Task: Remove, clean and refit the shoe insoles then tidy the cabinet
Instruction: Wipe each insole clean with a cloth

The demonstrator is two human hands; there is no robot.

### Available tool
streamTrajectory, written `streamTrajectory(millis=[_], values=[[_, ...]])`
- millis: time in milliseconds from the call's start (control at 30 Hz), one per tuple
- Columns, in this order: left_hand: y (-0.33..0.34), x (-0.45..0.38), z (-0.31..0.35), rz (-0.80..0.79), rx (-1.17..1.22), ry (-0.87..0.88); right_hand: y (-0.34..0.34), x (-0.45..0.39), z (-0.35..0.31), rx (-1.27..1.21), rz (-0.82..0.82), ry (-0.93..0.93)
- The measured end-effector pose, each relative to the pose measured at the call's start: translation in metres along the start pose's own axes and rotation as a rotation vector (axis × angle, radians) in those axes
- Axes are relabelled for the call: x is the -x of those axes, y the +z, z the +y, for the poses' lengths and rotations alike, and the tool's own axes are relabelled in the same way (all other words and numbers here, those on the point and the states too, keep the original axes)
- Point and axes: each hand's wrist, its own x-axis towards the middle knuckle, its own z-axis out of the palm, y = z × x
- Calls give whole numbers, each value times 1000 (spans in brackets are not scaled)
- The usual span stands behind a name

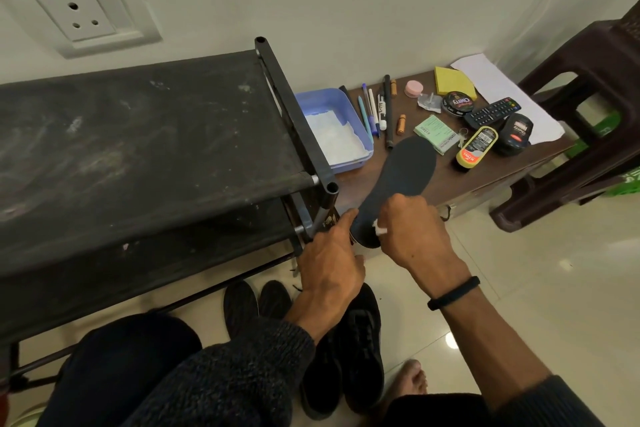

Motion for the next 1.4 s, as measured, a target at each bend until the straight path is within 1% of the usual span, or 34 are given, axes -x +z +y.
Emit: streamTrajectory(millis=[67, 267, 333, 400, 500, 533, 567, 667, 800, 900, 1000, 1067, 1100, 1200, 1300, 1400], values=[[-1, -1, -1, 3, 17, -9, 4, 6, -3, -18, 11, -24], [-4, 1, 8, -4, 64, -20, 15, 10, -6, -226, -13, -95], [-5, 2, 8, -8, 81, -25, 14, 12, -9, -366, 11, -119], [-7, 3, 9, -23, 101, -19, 5, 15, -11, -531, -26, -122], [-9, 4, 9, -30, 95, -5, -13, 10, -5, -752, -175, -71], [-10, 5, 9, -16, 94, 0, -18, 6, 2, -812, -184, -26], [-9, 5, 9, -5, 92, 6, -23, 1, 11, -838, -156, 18], [-6, 5, 7, 7, 78, 8, -32, -16, 43, -699, 41, 89], [-2, 2, 3, 29, 51, -9, -25, -38, 86, -543, 332, 119], [1, -1, 1, 26, 33, -11, -20, -56, 100, -440, 404, 138], [2, -2, -2, 40, 10, -4, -22, -76, 99, -412, 464, 80], [3, -4, -3, 47, -4, -9, -24, -91, 93, -331, 477, 34], [4, -4, -3, 45, -5, -15, -26, -98, 89, -274, 459, 33], [5, -6, -5, 40, -13, -24, -23, -116, 78, -137, 348, 76], [4, -6, -6, 37, -1, -15, -21, -125, 71, -102, 283, 82], [2, -5, -2, 29, 5, -27, -25, -123, 65, -95, 173, 56]])
